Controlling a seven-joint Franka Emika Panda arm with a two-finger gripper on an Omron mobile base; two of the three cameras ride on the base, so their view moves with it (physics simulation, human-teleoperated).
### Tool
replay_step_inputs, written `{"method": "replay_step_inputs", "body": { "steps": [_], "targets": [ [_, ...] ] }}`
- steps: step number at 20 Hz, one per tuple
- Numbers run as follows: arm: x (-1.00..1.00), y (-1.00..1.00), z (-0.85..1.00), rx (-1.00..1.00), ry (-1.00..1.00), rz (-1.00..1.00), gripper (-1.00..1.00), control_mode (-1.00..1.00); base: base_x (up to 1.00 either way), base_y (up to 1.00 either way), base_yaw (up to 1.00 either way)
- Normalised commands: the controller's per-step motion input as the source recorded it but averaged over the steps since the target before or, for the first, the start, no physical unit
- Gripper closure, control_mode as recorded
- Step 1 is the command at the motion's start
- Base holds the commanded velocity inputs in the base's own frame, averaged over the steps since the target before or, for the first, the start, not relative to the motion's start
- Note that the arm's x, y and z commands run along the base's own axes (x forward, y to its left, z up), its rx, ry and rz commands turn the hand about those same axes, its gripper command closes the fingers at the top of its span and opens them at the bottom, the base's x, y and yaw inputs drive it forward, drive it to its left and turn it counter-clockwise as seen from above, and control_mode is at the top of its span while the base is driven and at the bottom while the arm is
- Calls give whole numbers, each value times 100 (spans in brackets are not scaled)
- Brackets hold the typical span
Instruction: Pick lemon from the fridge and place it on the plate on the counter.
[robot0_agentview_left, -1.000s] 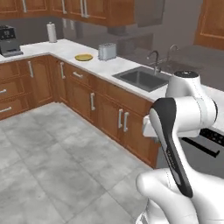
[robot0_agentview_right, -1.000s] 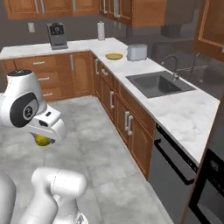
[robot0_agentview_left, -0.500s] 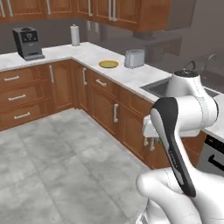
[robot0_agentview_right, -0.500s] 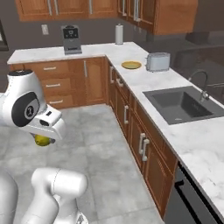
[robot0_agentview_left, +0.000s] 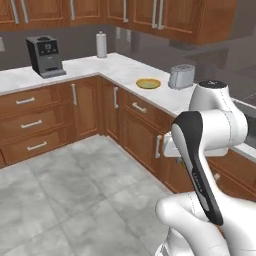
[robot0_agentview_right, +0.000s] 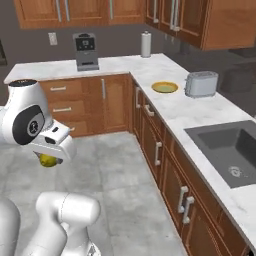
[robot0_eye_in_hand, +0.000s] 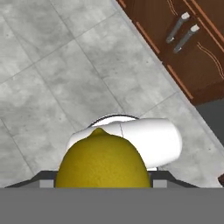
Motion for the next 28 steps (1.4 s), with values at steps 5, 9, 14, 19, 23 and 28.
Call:
{"method": "replay_step_inputs", "body": {
  "steps": [5, 9, 14, 19, 23, 28],
  "targets": [
    [0, 0, 0, 0, 0, 0, 100, 100, 100, 80, -8],
    [0, 0, 0, 0, 0, 0, 100, 100, 100, 99, -26],
    [0, 0, 0, 0, 0, 0, 100, 100, 100, 86, -36],
    [0, 0, 0, 0, 0, 0, 100, 100, 96, 96, -49],
    [0, 0, 0, 0, 0, 0, 100, 100, 84, 88, -58],
    [0, 0, 0, 0, 0, 0, 100, 100, 78, 87, -59]
  ]
}}
